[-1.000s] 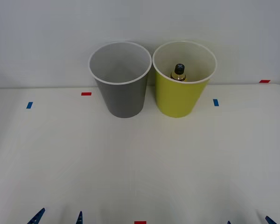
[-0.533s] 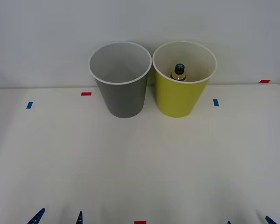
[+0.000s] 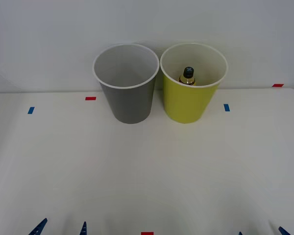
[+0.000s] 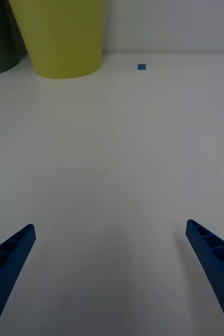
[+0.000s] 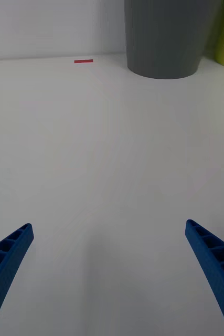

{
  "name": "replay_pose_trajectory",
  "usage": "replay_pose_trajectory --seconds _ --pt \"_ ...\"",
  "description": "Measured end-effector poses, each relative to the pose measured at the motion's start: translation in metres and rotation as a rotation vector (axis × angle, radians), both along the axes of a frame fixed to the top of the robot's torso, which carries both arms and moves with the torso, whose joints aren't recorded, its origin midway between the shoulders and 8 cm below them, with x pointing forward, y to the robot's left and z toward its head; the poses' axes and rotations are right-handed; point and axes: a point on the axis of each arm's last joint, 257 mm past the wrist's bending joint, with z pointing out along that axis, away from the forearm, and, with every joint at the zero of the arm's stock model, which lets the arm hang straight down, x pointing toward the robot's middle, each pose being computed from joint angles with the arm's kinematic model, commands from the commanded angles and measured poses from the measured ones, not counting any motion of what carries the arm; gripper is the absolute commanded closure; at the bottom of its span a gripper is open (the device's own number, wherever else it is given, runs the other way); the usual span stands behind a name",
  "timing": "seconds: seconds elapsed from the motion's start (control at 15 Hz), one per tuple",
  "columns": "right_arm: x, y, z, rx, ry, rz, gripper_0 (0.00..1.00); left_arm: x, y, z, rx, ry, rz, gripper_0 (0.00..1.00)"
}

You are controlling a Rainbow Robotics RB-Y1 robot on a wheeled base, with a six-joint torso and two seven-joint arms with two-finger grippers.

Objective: Put cans in the gray bin and PET bottles in the light green bin.

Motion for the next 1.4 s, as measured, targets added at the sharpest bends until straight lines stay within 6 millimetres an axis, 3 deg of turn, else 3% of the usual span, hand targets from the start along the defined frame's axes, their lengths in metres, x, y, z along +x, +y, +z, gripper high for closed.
replay_pose_trajectory --seconds 1.4 --pt "0.0000 0.0000 0.0000 0.000 0.000 0.000 0.00 0.0000 0.0000 0.0000 0.000 0.000 0.000 0.00"
